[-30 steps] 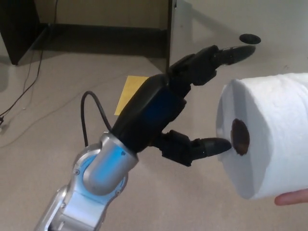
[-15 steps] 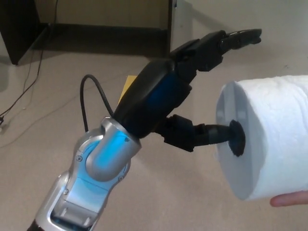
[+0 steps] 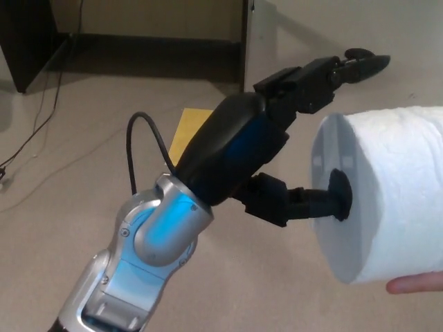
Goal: A person is holding a toilet paper roll and the robot extends its left hand to grab the roll by inserting its thumb into the gap in the middle and brings its hand down by its side. Then it extends its arm again to hand the toilet paper roll back to the person.
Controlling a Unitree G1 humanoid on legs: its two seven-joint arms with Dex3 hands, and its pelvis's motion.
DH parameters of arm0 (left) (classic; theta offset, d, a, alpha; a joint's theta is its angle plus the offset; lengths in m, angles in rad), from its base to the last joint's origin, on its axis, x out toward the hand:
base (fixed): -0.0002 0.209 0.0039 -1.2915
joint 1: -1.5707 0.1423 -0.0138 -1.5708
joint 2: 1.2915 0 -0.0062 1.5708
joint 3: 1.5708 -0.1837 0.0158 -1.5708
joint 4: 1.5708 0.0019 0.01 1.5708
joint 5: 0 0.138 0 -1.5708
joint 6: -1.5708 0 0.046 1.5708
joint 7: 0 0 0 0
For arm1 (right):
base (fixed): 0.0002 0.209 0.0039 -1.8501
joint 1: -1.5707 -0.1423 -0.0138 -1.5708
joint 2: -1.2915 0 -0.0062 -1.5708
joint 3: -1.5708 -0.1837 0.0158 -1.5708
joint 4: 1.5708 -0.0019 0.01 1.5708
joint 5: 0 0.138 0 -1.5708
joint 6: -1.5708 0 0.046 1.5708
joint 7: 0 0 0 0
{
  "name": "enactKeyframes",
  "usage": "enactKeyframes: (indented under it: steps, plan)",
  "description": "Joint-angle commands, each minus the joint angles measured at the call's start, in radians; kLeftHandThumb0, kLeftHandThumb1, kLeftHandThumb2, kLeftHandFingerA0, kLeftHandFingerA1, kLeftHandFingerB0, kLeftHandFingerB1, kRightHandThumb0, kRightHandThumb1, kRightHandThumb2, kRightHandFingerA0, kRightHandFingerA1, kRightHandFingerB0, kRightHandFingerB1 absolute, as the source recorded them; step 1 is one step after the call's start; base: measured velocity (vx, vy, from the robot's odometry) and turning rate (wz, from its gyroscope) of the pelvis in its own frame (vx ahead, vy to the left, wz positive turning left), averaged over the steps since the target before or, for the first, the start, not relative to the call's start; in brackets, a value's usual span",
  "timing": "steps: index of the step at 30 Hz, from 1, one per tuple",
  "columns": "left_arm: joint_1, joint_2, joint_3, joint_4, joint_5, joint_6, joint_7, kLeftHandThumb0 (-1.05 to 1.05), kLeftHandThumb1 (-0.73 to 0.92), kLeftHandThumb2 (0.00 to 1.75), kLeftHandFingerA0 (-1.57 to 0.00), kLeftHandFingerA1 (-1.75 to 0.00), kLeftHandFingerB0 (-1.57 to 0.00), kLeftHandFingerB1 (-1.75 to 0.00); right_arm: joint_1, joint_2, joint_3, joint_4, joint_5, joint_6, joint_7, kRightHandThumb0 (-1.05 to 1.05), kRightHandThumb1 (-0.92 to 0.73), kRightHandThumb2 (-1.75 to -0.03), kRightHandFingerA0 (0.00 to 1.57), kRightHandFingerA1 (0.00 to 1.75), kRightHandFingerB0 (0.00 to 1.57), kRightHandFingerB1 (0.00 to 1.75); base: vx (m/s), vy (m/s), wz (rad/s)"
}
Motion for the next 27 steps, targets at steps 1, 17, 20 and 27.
enactKeyframes:
  steps: [1, 17, 20, 27]
  plan:
    - [0.003, -0.013, -0.009, 0.013, 0.035, 0.041, 0.005, -0.48, 0.38, 0.63, -0.29, -0.42, -0.18, -0.34, 0.014, -0.011, -0.010, 0.006, 0.000, -0.001, -0.003, -0.36, -0.66, -0.60, 0.72, 0.57, 0.52, 0.42, 0.00, 0.000, 0.00]
    - [-0.054, -0.108, -0.089, 0.076, 0.054, 0.090, -0.022, -0.30, 0.64, 0.59, -0.69, -0.47, -0.25, -0.30, 0.002, -0.004, -0.003, -0.001, -0.011, 0.005, -0.005, -0.36, -0.67, -0.60, 0.74, 0.63, 0.53, 0.42, 0.00, 0.000, 0.00]
    - [-0.055, -0.100, -0.083, 0.071, 0.012, 0.105, -0.070, -0.20, 0.78, 0.64, -1.05, -0.69, -0.47, -0.35, -0.001, -0.004, -0.002, 0.001, -0.010, 0.005, -0.001, -0.36, -0.67, -0.60, 0.74, 0.61, 0.53, 0.42, 0.00, 0.000, 0.00]
    - [-0.032, -0.080, -0.083, 0.089, 0.038, 0.060, -0.046, -0.13, 0.77, 0.78, -0.84, -1.61, -0.70, -1.39, 0.011, -0.008, -0.003, 0.000, -0.008, -0.011, -0.004, -0.36, -0.66, -0.60, 0.76, 0.62, 0.54, 0.42, 0.00, 0.000, 0.00]
